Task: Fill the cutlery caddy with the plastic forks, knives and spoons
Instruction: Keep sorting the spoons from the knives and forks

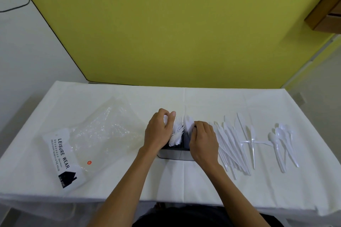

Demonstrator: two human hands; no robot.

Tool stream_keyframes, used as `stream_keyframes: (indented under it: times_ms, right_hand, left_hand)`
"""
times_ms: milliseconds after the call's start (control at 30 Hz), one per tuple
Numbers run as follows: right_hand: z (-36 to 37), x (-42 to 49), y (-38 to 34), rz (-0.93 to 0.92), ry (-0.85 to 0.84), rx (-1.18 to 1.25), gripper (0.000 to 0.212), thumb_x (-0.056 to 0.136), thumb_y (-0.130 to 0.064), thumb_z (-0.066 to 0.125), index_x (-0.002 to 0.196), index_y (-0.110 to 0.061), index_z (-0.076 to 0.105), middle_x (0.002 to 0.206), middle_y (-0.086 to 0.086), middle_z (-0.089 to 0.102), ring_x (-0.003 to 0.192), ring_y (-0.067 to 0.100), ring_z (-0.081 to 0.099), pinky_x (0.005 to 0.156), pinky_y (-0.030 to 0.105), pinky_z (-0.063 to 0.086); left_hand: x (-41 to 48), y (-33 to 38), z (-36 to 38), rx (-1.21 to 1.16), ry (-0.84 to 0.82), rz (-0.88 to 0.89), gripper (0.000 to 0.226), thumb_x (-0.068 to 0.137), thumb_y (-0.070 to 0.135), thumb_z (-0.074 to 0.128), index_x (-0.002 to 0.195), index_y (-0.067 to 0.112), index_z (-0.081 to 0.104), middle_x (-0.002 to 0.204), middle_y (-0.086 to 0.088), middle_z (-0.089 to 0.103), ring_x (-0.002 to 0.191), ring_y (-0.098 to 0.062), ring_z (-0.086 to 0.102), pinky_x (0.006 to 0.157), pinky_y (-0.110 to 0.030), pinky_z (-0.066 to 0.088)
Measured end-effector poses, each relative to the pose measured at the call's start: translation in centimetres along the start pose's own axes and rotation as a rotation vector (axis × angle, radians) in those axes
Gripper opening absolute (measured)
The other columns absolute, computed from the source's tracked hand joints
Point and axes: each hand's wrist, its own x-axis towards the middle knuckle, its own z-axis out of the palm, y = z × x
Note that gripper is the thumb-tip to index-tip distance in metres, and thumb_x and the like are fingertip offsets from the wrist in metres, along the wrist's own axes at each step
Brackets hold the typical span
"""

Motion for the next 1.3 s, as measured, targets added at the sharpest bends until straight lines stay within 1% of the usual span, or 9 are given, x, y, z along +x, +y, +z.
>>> stream_keyframes:
  times_ms: [233, 333, 400, 567, 800, 933, 1033, 1200, 1300]
  right_hand:
    - [-0.4, 0.6, 0.3, 0.057, -0.098, 0.183, 0.025, 0.090, -0.015, 0.031, 0.084, -0.014, 0.056, 0.084, -0.005, 0.056, 0.080, 0.015, 0.047, 0.071, 0.024, 0.036]
    - [-1.5, 0.7, 0.9, 0.138, -0.143, 0.307, 0.040, 0.094, -0.019, 0.029, 0.113, -0.012, 0.064, 0.113, -0.005, 0.064, 0.109, 0.012, 0.054, 0.090, 0.020, 0.040]
    - [-2.3, 0.8, 2.0, 0.197, -0.128, 0.328, 0.043, 0.094, -0.017, 0.030, 0.122, -0.012, 0.062, 0.122, -0.003, 0.064, 0.117, 0.012, 0.054, 0.096, 0.025, 0.043]
    - [-4.6, 0.5, 7.2, 0.374, -0.058, 0.270, 0.038, 0.096, -0.004, 0.037, 0.126, -0.011, 0.061, 0.124, 0.001, 0.066, 0.118, 0.017, 0.057, 0.098, 0.034, 0.047]
    - [-7.4, -1.2, 14.5, 0.577, -0.077, 0.136, 0.046, 0.093, 0.006, 0.039, 0.133, -0.006, 0.056, 0.135, 0.009, 0.060, 0.128, 0.023, 0.053, 0.108, 0.031, 0.040]
    - [-9.0, -1.7, 18.1, 0.686, -0.119, 0.082, 0.049, 0.089, 0.006, 0.042, 0.135, -0.009, 0.053, 0.139, 0.009, 0.053, 0.131, 0.025, 0.046, 0.105, 0.035, 0.041]
    - [-9.9, -2.1, 20.5, 0.745, -0.077, -0.033, 0.047, 0.091, 0.000, 0.048, 0.137, -0.011, 0.050, 0.141, 0.010, 0.046, 0.131, 0.028, 0.041, 0.100, 0.040, 0.044]
    - [-10.1, -2.3, 23.9, 0.740, -0.148, -0.272, 0.028, 0.094, -0.013, 0.050, 0.122, -0.008, 0.049, 0.118, 0.012, 0.055, 0.101, 0.029, 0.056, 0.079, 0.034, 0.048]
    - [-10.5, -1.8, 25.0, 0.698, -0.245, -0.299, 0.010, 0.096, -0.016, 0.045, 0.102, -0.009, 0.050, 0.103, 0.009, 0.058, 0.087, 0.027, 0.059, 0.068, 0.032, 0.045]
  left_hand:
    - [0.4, 3.2, 0.7, 0.003, 0.158, 0.165, 0.024, 0.101, 0.036, 0.049, 0.096, 0.018, 0.064, 0.101, 0.003, 0.065, 0.099, -0.020, 0.055, 0.088, -0.041, 0.047]
    - [0.2, 5.9, 1.9, 0.026, 0.143, 0.282, 0.018, 0.096, 0.025, 0.051, 0.093, 0.016, 0.066, 0.099, 0.000, 0.065, 0.097, -0.023, 0.056, 0.087, -0.039, 0.048]
    - [-0.4, 7.8, 3.1, 0.004, 0.120, 0.359, 0.016, 0.093, 0.023, 0.053, 0.091, 0.015, 0.066, 0.098, 0.000, 0.063, 0.097, -0.021, 0.056, 0.086, -0.034, 0.048]
    - [-1.6, 11.6, 7.5, -0.059, -0.065, 0.436, 0.011, 0.095, 0.021, 0.056, 0.092, 0.016, 0.066, 0.102, 0.003, 0.063, 0.102, -0.016, 0.054, 0.085, -0.027, 0.045]
    - [-2.4, 12.7, 14.7, -0.115, -0.428, 0.267, 0.012, 0.097, 0.025, 0.055, 0.093, 0.019, 0.064, 0.103, 0.004, 0.064, 0.101, -0.012, 0.057, 0.085, -0.023, 0.046]
    - [-2.2, 12.1, 17.7, -0.102, -0.519, 0.154, 0.011, 0.096, 0.023, 0.057, 0.087, 0.021, 0.062, 0.096, 0.005, 0.067, 0.092, -0.011, 0.060, 0.070, -0.008, 0.038]
    - [-2.2, 11.8, 19.7, -0.054, -0.563, 0.094, 0.015, 0.096, 0.021, 0.055, 0.087, 0.013, 0.063, 0.090, 0.001, 0.068, 0.085, -0.014, 0.062, 0.063, -0.011, 0.041]
    - [-2.2, 12.2, 22.4, -0.021, -0.601, -0.046, 0.020, 0.097, 0.023, 0.051, 0.094, 0.008, 0.065, 0.087, -0.004, 0.068, 0.073, -0.014, 0.059, 0.059, -0.020, 0.045]
    - [-2.3, 13.5, 23.6, -0.072, -0.616, -0.092, 0.022, 0.099, 0.027, 0.050, 0.098, 0.013, 0.066, 0.092, -0.001, 0.069, 0.080, -0.013, 0.064, 0.060, -0.019, 0.048]
